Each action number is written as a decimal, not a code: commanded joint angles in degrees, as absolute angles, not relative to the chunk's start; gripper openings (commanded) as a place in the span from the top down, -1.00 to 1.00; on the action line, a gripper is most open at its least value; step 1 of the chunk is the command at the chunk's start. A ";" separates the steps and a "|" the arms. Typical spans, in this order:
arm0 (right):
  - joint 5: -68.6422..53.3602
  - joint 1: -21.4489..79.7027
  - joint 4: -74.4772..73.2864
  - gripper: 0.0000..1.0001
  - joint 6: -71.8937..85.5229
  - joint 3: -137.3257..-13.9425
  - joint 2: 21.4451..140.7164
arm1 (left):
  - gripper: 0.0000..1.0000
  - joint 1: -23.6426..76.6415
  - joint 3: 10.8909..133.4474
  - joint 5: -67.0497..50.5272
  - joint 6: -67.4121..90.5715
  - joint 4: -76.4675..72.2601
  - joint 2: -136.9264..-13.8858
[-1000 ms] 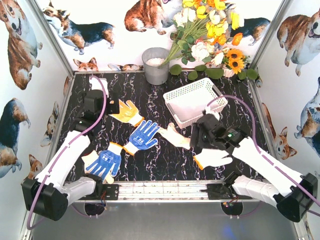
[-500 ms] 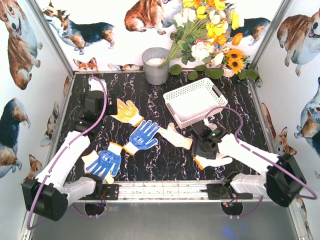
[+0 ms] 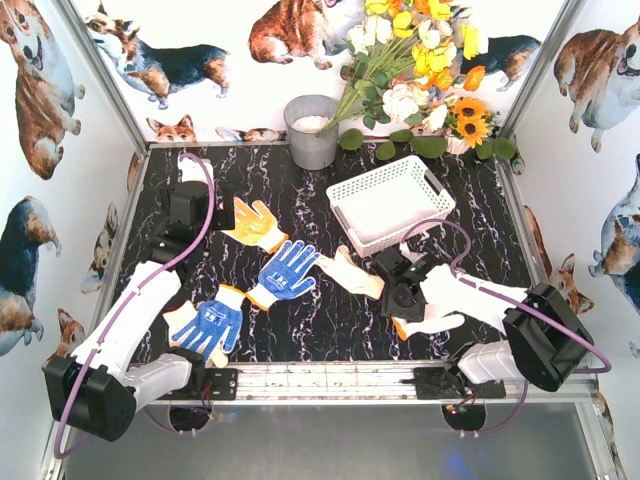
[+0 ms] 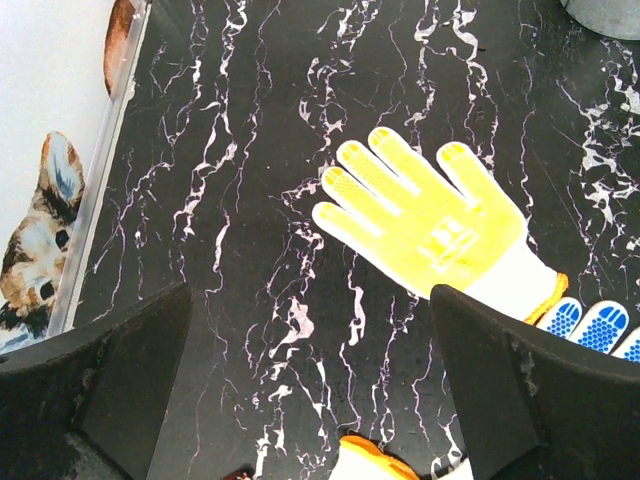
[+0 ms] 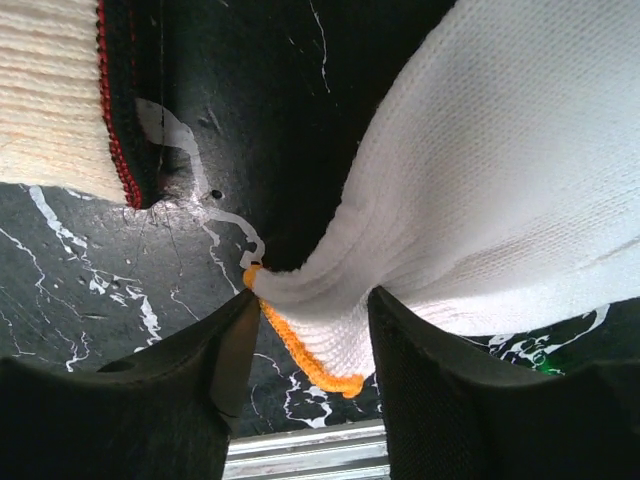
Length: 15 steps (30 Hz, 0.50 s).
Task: Put the gloves into the storage basket
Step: Move the glove to the center of the board.
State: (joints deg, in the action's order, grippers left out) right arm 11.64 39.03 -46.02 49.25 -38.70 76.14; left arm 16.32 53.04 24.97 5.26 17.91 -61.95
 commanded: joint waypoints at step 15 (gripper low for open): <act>2.35 58.37 -34.34 0.69 45.58 -51.04 85.29 | -0.99 16.35 53.81 23.02 5.06 17.74 -62.90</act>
